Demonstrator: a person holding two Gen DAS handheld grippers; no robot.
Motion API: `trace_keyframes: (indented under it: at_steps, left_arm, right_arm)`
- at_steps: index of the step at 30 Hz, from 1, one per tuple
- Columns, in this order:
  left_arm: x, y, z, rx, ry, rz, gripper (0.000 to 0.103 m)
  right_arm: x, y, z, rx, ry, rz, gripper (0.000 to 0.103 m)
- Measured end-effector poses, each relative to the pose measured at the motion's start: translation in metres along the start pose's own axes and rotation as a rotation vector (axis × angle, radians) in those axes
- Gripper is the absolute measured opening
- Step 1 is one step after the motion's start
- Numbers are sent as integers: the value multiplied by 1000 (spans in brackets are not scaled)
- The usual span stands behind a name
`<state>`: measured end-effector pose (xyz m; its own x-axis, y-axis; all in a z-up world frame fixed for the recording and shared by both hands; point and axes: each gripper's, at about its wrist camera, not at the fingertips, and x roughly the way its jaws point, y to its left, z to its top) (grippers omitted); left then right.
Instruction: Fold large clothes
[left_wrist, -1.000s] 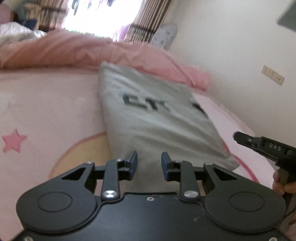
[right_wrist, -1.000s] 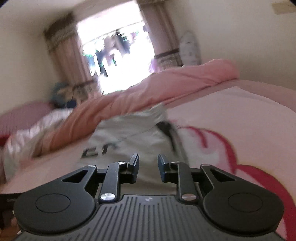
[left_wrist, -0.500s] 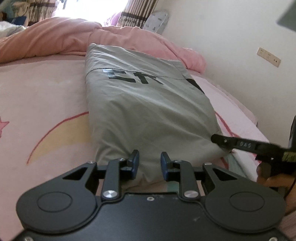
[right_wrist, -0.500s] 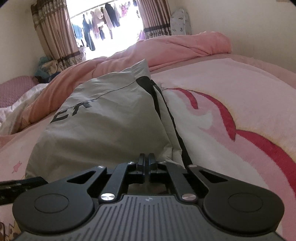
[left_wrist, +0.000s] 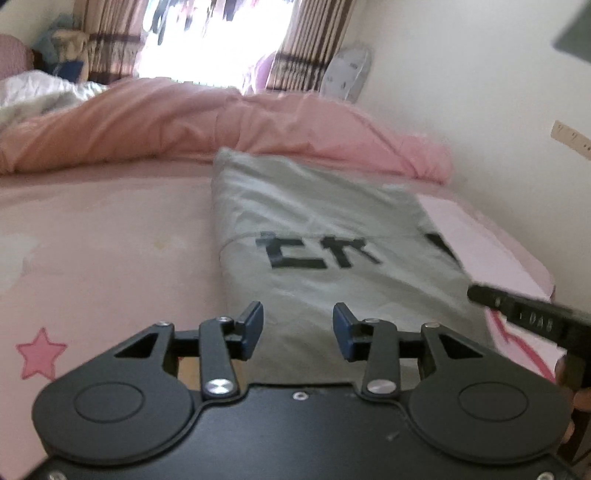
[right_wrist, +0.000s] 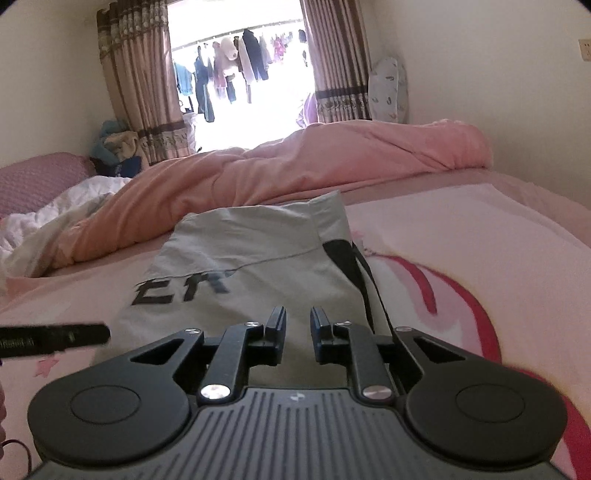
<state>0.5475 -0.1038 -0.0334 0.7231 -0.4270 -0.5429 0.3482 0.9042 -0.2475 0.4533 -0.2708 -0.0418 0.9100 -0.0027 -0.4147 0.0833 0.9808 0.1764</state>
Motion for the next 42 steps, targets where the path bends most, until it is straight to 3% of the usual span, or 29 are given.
trace_keyframes:
  at_steps: [2, 7, 14, 17, 20, 26, 33, 35, 36, 38, 39, 40, 42]
  left_arm:
    - [9, 1, -5, 0, 4, 8, 40]
    - [19, -1, -19, 27, 11, 36, 40]
    - [23, -3, -20, 28, 5, 38, 41]
    - [-8, -2, -18, -6, -16, -6, 41]
    - [-36, -11, -29, 21, -38, -19, 41]
    - [-43, -25, -65, 52, 23, -32, 41]
    - [-34, -37, -77, 120, 25, 2, 45]
    - [-37, -35, -69, 115, 41, -31, 56]
    - [-42, -32, -63, 97, 46, -64, 61]
    - [-49, -21, -54, 61, 21, -84, 83]
    - [-54, -15, -49, 48, 0, -75, 85]
    - [-57, -6, -43, 28, -20, -64, 85]
    - [-56, 15, -32, -46, -21, -59, 85]
  right_arm:
    - [18, -4, -1, -2, 29, -21, 20]
    - [37, -12, -17, -17, 65, -31, 4]
    - [32, -13, -19, -16, 63, -22, 4]
    - [5, -14, -12, 5, 27, -8, 17]
    - [-27, -11, -20, -23, -3, 6, 18]
    - [-29, -21, -57, -23, 101, -25, 18]
    - [-26, -28, -64, -13, 97, -1, 16]
    - [-29, -32, -56, -3, 107, 34, 20]
    - [-32, -40, -52, 21, 102, 61, 28]
    - [-39, -59, -43, 96, 62, 147, 48]
    - [-41, -68, -37, 129, 44, 181, 67]
    - [-39, -79, -31, 156, 28, 202, 78]
    - [-33, -97, -22, 199, 5, 226, 78]
